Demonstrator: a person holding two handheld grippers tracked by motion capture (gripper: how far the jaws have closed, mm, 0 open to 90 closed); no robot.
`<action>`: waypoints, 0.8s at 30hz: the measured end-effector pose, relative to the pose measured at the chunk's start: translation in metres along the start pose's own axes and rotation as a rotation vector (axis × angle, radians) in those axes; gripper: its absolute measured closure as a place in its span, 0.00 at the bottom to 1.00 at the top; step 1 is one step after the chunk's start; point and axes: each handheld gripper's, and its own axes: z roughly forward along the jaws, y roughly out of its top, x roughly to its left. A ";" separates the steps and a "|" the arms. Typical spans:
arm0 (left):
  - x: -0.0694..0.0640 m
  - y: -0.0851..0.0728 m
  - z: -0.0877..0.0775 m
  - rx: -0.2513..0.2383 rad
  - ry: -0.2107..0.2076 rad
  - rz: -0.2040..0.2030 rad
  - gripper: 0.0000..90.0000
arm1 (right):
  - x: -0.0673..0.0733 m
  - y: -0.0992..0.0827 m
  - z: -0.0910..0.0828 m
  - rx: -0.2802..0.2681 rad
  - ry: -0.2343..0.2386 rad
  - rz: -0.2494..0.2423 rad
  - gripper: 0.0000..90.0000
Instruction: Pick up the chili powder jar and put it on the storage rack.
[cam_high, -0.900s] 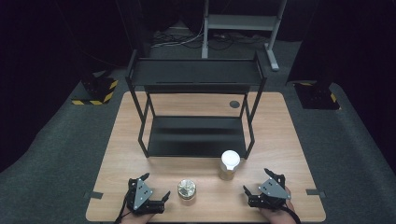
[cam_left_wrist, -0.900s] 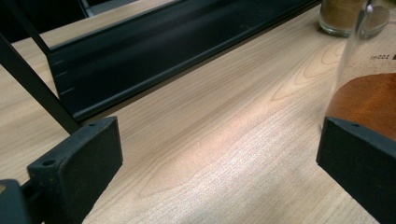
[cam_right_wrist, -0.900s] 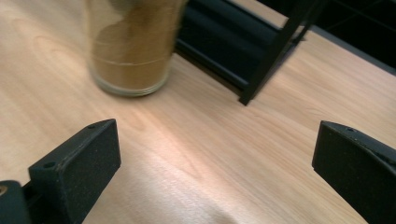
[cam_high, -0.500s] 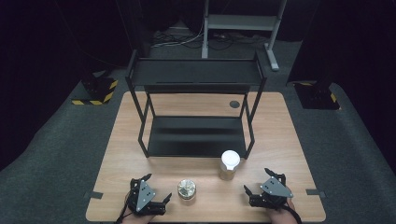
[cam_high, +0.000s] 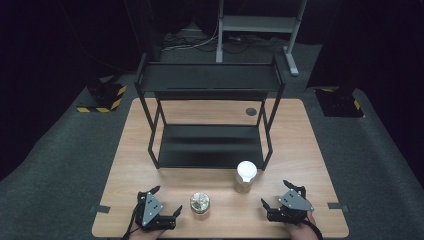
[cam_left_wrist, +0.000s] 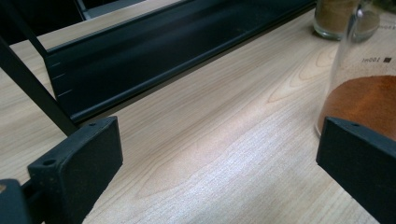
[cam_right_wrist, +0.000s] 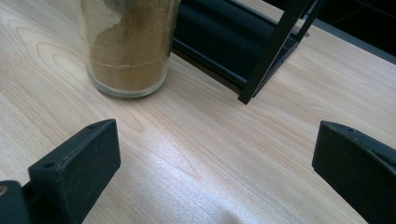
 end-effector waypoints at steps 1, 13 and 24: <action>0.001 0.001 0.000 0.005 -0.004 -0.006 0.01 | 0.000 0.000 0.000 0.001 0.000 0.000 0.00; -0.001 0.006 -0.015 -0.063 -0.001 -0.021 0.00 | 0.003 0.000 0.000 0.001 -0.011 -0.009 0.00; -0.001 0.010 -0.030 -0.161 -0.022 -0.029 0.00 | 0.003 0.000 0.000 0.000 -0.010 -0.009 0.00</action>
